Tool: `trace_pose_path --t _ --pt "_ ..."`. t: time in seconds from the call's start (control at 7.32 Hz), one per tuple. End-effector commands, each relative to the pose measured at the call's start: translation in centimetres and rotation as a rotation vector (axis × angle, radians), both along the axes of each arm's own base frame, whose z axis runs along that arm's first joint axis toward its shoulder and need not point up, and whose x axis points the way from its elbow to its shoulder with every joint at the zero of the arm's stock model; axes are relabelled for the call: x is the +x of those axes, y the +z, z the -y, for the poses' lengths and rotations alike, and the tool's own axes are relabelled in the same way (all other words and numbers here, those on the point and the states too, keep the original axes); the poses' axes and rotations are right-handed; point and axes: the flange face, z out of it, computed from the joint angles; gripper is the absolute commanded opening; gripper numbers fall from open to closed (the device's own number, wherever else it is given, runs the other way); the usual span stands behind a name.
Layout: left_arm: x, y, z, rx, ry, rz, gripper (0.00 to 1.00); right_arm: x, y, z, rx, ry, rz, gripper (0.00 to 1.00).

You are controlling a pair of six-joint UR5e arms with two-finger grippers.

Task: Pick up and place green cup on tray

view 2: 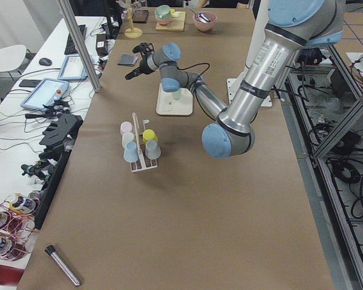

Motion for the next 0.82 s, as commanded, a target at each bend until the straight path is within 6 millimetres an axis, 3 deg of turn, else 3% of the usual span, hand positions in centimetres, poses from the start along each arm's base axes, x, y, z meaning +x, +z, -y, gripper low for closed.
trace_pose_path --t 0.0,0.27,0.41,0.55,0.68 --pt "-15.8 2.8 6.2 -0.276 -0.221 0.137 0.99 0.0 0.0 0.0 0.000 -0.001 0.000 1.00" --pt "-26.8 10.9 7.0 -0.669 -0.170 0.044 0.99 0.0 0.0 0.0 0.000 -0.001 0.000 1.00" --pt "-29.8 13.6 7.1 -0.833 -0.163 -0.002 0.99 0.0 0.0 0.0 0.000 -0.001 0.000 1.00" --pt "-32.4 15.0 6.4 -0.933 -0.139 -0.086 0.99 0.0 -0.1 0.1 0.002 0.000 0.002 1.00" --pt "-33.0 20.7 3.4 -1.019 -0.015 -0.173 0.99 0.0 -0.2 0.1 0.003 0.001 0.001 1.00"
